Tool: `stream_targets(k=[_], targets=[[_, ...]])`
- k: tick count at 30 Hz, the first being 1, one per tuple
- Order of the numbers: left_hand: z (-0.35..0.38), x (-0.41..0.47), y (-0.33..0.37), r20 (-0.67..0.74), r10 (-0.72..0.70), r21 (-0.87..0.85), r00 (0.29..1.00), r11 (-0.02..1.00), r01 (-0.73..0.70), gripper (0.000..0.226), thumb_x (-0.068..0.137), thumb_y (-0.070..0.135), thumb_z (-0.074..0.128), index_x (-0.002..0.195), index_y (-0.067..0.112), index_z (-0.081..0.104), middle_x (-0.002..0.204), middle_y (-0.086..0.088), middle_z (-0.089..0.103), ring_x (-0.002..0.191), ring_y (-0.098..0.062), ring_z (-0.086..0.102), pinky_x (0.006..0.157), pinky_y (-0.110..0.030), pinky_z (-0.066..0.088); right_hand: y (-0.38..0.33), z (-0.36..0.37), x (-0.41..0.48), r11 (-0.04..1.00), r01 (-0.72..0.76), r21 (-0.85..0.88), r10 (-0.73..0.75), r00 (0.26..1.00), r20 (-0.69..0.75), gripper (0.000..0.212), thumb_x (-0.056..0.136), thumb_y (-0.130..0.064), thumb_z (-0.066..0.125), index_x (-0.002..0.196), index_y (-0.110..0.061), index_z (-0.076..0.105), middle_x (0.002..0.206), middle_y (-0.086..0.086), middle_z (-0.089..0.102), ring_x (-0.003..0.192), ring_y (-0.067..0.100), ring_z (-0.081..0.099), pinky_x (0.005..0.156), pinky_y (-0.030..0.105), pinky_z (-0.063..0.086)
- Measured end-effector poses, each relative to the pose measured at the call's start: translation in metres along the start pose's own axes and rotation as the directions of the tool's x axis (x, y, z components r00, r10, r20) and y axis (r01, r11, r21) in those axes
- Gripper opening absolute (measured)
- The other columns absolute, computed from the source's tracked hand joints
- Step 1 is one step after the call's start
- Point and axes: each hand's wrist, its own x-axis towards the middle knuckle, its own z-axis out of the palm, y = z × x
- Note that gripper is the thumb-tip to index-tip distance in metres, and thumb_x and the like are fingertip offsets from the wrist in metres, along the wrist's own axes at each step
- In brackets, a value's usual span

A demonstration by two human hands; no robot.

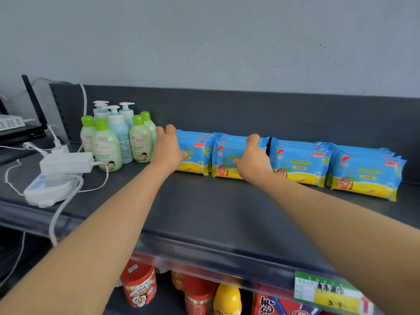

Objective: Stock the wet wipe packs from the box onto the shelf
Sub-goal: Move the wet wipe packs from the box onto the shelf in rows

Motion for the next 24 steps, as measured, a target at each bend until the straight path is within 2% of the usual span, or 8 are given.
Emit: stream_targets(k=[2,5,8,12,15,19,22,24], targets=[[-0.005,-0.008,0.003,-0.007,-0.010,0.017,1.000,1.000,0.010,0.052,0.082,0.012,0.070,0.124,0.005,0.040,0.130,-0.015,0.035,0.099,-0.036,0.058,0.084,-0.041,0.047,0.004,-0.007,-0.004,1.000,0.018,0.024,-0.018,1.000,-0.017,0.048,0.087,0.001,0.049,0.128,-0.010,0.028,0.064,0.003,0.044,0.056,0.019,0.046,0.047,0.029,0.038],[-0.011,-0.026,0.016,-0.013,0.014,0.028,1.000,1.000,-0.013,0.042,0.086,0.012,0.064,0.124,0.006,0.045,0.129,-0.014,0.040,0.100,-0.033,0.058,0.080,-0.036,0.044,0.012,-0.026,-0.016,0.997,0.042,0.062,-0.040,0.999,-0.027,0.040,0.087,-0.005,0.049,0.124,-0.012,0.037,0.071,0.004,0.048,0.070,0.027,0.052,0.065,0.037,0.048],[-0.013,-0.051,0.045,0.029,0.090,-0.016,0.996,0.996,-0.090,0.028,0.088,0.013,0.059,0.115,0.008,0.055,0.122,-0.012,0.051,0.101,-0.029,0.057,0.080,-0.033,0.041,0.025,-0.050,-0.037,0.993,0.066,0.098,-0.062,0.997,-0.039,0.030,0.085,-0.011,0.053,0.115,-0.012,0.051,0.089,0.008,0.058,0.083,0.029,0.056,0.069,0.032,0.044],[-0.011,-0.105,0.104,0.132,0.251,-0.111,0.959,0.965,-0.237,0.016,0.087,0.015,0.062,0.103,0.011,0.062,0.094,-0.002,0.058,0.094,-0.023,0.057,0.075,-0.027,0.040,0.055,-0.091,-0.079,0.994,0.087,0.069,-0.081,0.993,-0.088,0.020,0.085,-0.016,0.056,0.105,-0.014,0.061,0.090,0.004,0.062,0.085,0.022,0.058,0.071,0.026,0.042],[-0.004,-0.160,0.151,0.220,0.427,-0.177,0.877,0.902,-0.394,0.010,0.084,0.018,0.065,0.094,0.015,0.064,0.076,0.007,0.054,0.080,-0.015,0.050,0.062,-0.022,0.033,0.089,-0.127,-0.120,0.996,0.088,0.021,-0.085,0.987,-0.139,0.018,0.085,-0.017,0.058,0.101,-0.014,0.065,0.085,0.002,0.060,0.083,0.018,0.054,0.073,0.026,0.040],[0.023,-0.237,0.208,0.315,0.612,-0.270,0.726,0.791,-0.549,0.012,0.081,0.025,0.069,0.090,0.016,0.066,0.078,0.005,0.056,0.077,-0.013,0.050,0.068,-0.024,0.035,0.152,-0.172,-0.189,1.000,0.013,-0.010,-0.014,0.981,-0.192,0.016,0.083,-0.017,0.060,0.099,-0.015,0.065,0.080,-0.002,0.059,0.081,0.016,0.053,0.072,0.025,0.039],[0.059,-0.296,0.250,0.412,0.661,-0.313,0.627,0.749,-0.584,0.013,0.080,0.025,0.068,0.089,0.015,0.068,0.080,0.000,0.061,0.083,-0.018,0.057,0.071,-0.028,0.038,0.214,-0.194,-0.247,0.995,-0.097,-0.024,0.089,0.972,-0.216,0.015,0.084,-0.018,0.059,0.098,-0.016,0.063,0.077,-0.002,0.059,0.080,0.019,0.053,0.073,0.029,0.041],[0.087,-0.335,0.276,0.499,0.662,-0.350,0.560,0.745,-0.568,0.013,0.080,0.022,0.068,0.090,0.014,0.069,0.090,-0.005,0.068,0.092,-0.024,0.062,0.076,-0.031,0.043,0.260,-0.202,-0.285,0.982,-0.185,-0.046,0.172,0.963,-0.206,0.015,0.083,-0.017,0.059,0.097,-0.013,0.063,0.078,0.001,0.060,0.083,0.024,0.058,0.073,0.031,0.042]])
